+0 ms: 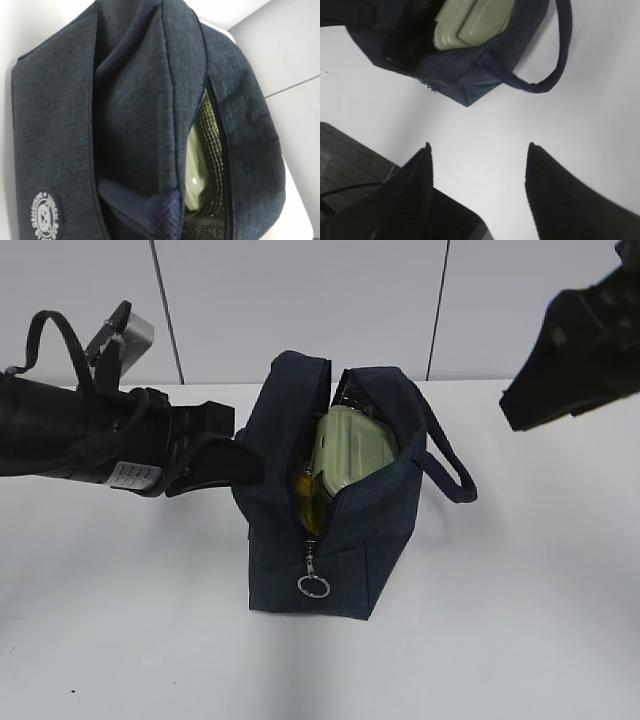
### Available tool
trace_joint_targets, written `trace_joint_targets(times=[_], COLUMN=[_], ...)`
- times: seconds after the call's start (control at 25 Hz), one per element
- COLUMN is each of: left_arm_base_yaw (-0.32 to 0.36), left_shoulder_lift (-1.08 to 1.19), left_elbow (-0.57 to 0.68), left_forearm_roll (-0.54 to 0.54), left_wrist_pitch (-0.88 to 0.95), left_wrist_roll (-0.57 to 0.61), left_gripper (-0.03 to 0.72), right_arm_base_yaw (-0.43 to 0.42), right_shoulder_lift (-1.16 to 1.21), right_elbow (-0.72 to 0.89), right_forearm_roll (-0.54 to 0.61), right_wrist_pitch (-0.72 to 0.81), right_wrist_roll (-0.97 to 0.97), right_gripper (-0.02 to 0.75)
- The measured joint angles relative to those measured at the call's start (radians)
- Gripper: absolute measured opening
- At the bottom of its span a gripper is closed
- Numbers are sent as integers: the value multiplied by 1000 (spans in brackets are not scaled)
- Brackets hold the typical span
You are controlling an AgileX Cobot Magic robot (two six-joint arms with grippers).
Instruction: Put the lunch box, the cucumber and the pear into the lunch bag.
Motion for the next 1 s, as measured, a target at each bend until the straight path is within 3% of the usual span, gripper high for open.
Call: trace_joint_targets(times=[0.36,0.8,1.0], left_arm_base_yaw=[0,0,0], left_shoulder_lift=[0,-47,-60], left_elbow=[-3,-6,-6], left_forearm_roll=[115,253,306], left_wrist_pitch=[4,13,15], left_wrist_roll=[12,18,19], left_gripper=[-6,55,126], right_arm_base_yaw=[0,0,0], right_shoulder_lift=[-143,-149,-149], right_elbow=[327,533,601], right_forearm_roll=[128,279,497], right_wrist_pitch=[-110,-299,-344], right_wrist_roll=[0,-167,-357], right_gripper=[417,368,365])
